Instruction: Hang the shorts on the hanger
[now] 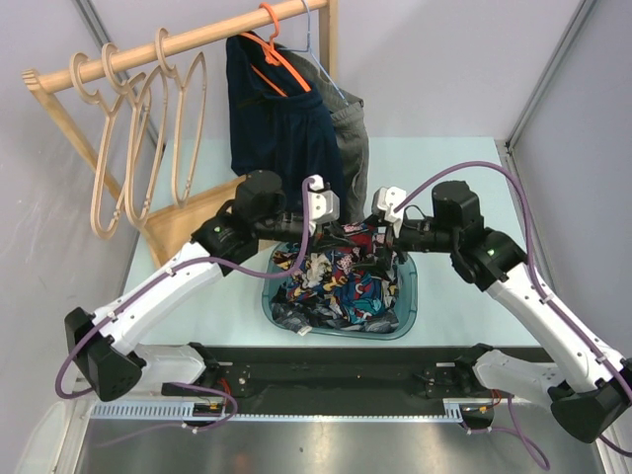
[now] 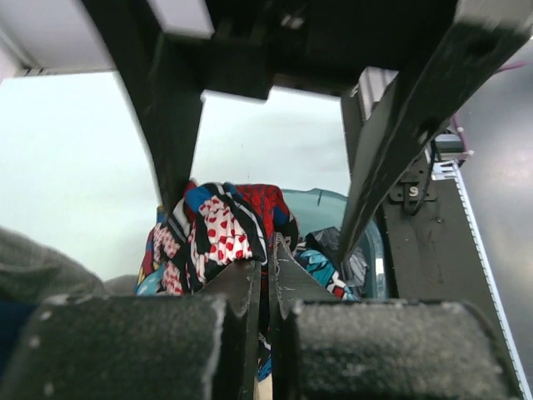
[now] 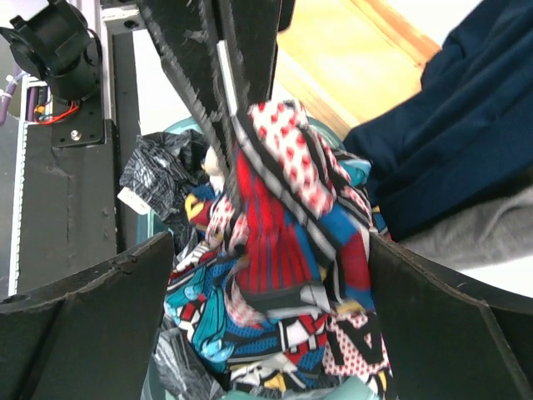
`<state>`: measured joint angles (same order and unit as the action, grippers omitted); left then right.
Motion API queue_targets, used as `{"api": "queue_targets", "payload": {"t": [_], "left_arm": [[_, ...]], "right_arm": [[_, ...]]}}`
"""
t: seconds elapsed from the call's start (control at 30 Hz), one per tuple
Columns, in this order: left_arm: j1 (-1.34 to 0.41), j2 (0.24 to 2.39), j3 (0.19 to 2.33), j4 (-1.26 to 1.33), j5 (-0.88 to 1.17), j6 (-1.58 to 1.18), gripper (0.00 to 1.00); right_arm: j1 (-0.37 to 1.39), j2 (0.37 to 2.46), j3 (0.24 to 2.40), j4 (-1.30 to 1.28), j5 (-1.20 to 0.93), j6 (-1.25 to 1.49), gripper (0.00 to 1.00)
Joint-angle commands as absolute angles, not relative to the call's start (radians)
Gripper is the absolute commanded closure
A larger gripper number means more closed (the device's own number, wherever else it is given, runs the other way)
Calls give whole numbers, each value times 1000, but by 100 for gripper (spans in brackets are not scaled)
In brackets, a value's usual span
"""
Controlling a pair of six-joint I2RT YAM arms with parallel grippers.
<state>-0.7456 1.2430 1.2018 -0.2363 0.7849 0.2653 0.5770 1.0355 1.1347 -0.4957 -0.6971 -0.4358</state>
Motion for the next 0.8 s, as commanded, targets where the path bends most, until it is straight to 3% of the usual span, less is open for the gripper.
{"api": "queue_targets", "payload": {"t": [0.0, 0.03, 0.13, 0.17, 0.23, 0.27, 0.43, 0.6, 0.67, 0.77], "left_arm": [[-773, 1264, 1293, -284, 851, 331, 99], [-773, 1264, 1298, -284, 850, 331, 100], [-775, 1261, 1313, -314, 851, 348, 99], [-775, 1261, 1319, -340, 851, 362, 96], [-775, 1246, 1330, -426, 847, 412, 87], [-773, 1235, 1339, -464, 844, 440, 83], [-694, 1097, 1251, -612, 759, 503, 44], [-520, 996, 1082, -718, 680, 673, 21], [-494, 1006, 1005, -710, 629, 721, 17], [-471, 1067, 937, -663, 578, 788, 3]], "right_arm": [[612, 1068, 1173, -416, -686, -462, 3], [618, 1074, 1173, -414, -684, -480, 6], [646, 1080, 1173, -431, -672, -518, 32], [647, 1080, 1173, -437, -666, -522, 56], [647, 1072, 1172, -448, -644, -541, 81], [647, 1068, 1173, -474, -635, -552, 100], [606, 1008, 1173, -642, -607, -617, 100], [510, 960, 1161, -755, -632, -650, 100], [492, 936, 1146, -775, -635, -661, 100], [482, 920, 1141, -770, -615, -658, 100]]}}
